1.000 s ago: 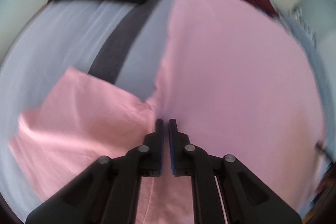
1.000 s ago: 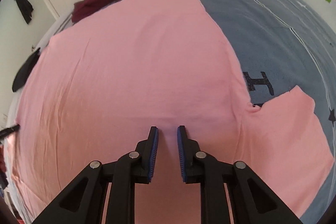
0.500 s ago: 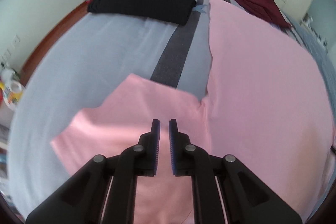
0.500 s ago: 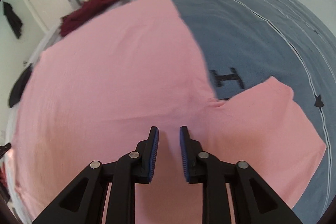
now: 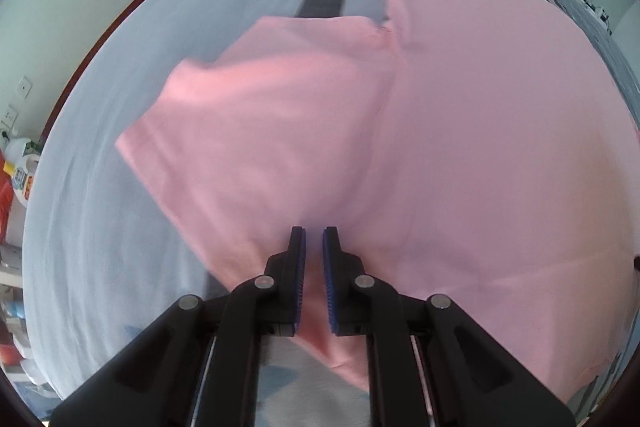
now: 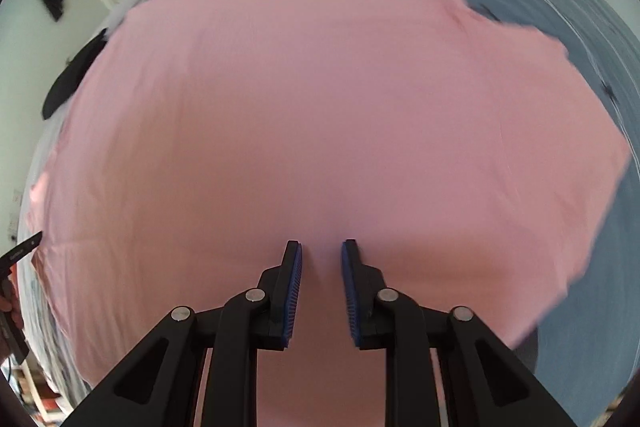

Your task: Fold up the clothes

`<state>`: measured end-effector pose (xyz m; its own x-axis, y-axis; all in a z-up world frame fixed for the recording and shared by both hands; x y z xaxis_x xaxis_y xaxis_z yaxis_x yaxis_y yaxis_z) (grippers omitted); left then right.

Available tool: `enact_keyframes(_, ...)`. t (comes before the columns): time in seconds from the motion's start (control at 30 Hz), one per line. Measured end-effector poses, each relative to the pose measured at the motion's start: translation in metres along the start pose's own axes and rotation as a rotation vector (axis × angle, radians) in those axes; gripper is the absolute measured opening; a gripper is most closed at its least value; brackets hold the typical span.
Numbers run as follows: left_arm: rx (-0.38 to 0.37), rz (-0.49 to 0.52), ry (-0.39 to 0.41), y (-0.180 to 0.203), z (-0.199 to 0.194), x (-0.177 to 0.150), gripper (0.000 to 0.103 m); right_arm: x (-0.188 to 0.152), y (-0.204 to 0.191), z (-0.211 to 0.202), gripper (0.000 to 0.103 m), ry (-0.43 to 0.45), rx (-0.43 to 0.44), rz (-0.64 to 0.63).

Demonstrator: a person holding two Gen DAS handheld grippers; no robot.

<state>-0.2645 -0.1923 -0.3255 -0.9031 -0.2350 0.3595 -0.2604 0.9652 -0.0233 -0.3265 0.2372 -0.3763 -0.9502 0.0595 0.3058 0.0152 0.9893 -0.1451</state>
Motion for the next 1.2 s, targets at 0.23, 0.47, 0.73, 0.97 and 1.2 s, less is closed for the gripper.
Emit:
enact_keyframes(0.23, 0.081, -0.075, 0.003, -0.036, -0.007, -0.010, 0.008, -0.032, 0.039, -0.012, 0.018, -0.012, -0.005, 0.039)
enact_keyframes(0.47, 0.096, -0.074, 0.041, -0.014, -0.038, -0.021, 0.010, -0.020, 0.043, -0.032, 0.018, 0.028, 0.013, 0.003)
enact_keyframes(0.73, 0.073, -0.042, 0.128, -0.007, -0.036, 0.013, 0.015, 0.037, 0.034, -0.012, 0.018, 0.102, 0.028, -0.099)
enact_keyframes(0.97, 0.046, 0.015, 0.160, -0.017, 0.015, 0.069, 0.015, 0.071, 0.022, 0.007, 0.018, 0.164, 0.023, -0.095)
enact_keyframes(1.2, 0.143, -0.109, 0.150, -0.085, 0.034, 0.091, 0.018, 0.086, 0.027, 0.027, 0.018, 0.151, 0.008, 0.005)
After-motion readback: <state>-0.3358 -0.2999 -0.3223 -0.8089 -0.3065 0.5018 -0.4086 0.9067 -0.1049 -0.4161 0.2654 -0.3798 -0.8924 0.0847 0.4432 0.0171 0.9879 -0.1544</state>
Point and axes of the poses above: each gripper's, at about its wrist camera, not at the fingertips, and z roughly the way its jaws point, y to its right, x to its top, the point moved 4 cm from there along z, roughly the way its jaws point, and after that the axes turned 1 degree about -x, right-handed, at the moved point
